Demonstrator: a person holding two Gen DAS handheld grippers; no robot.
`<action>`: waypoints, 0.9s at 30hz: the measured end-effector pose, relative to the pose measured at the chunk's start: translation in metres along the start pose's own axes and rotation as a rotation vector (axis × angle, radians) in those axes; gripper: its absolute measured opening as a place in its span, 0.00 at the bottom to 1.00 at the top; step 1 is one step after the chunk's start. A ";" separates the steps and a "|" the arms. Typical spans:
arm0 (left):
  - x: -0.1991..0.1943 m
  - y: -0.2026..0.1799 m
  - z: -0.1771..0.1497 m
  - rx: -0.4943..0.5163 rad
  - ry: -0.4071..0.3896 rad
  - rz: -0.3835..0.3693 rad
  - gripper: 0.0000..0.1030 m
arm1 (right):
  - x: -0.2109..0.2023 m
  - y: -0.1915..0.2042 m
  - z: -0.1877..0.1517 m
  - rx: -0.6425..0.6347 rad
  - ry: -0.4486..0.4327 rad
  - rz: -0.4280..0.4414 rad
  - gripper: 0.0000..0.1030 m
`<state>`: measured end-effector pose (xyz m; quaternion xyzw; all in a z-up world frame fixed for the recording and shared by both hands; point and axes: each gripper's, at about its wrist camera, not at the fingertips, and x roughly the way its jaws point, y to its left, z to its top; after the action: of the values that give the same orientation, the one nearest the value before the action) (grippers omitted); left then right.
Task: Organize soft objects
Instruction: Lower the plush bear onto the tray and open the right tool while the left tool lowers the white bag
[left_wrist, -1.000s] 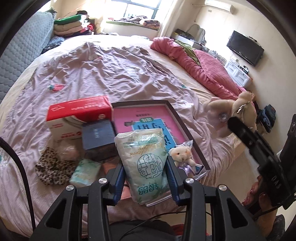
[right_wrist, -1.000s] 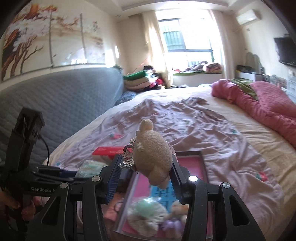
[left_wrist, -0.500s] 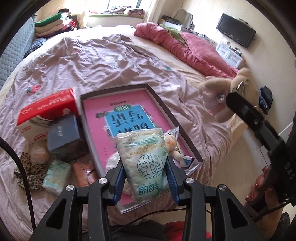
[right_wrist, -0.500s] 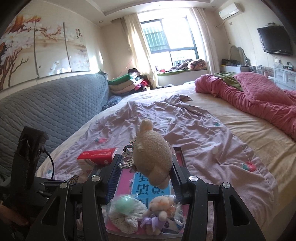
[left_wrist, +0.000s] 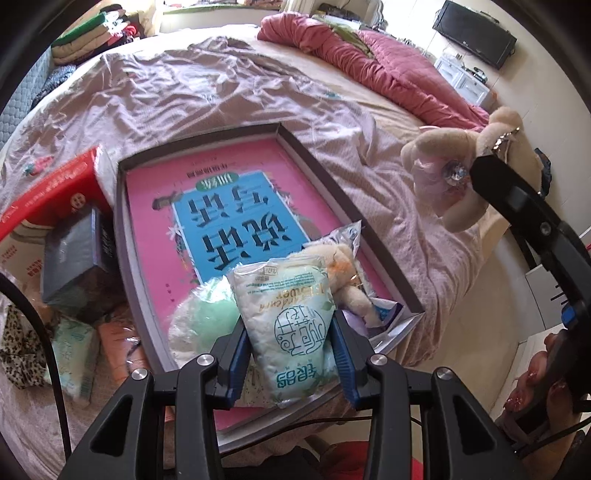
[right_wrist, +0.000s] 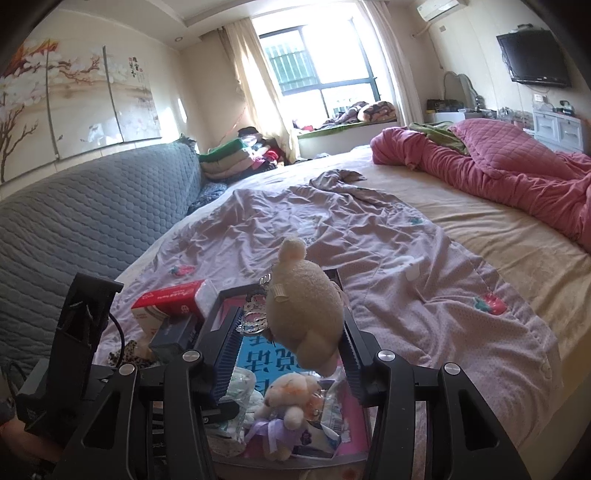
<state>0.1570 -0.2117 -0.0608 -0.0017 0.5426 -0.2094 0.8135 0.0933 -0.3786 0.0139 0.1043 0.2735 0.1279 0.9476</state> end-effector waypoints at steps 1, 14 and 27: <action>0.004 0.000 0.000 0.001 0.005 0.004 0.40 | 0.003 -0.002 -0.002 0.006 0.004 0.005 0.50; 0.026 0.003 -0.001 0.021 0.040 0.017 0.40 | 0.041 -0.009 -0.023 -0.018 0.074 -0.030 0.51; 0.026 0.010 0.000 0.006 0.034 0.031 0.40 | 0.077 -0.007 -0.044 -0.070 0.159 -0.077 0.52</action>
<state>0.1685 -0.2111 -0.0864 0.0127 0.5557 -0.1982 0.8073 0.1338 -0.3563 -0.0626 0.0502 0.3471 0.1087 0.9302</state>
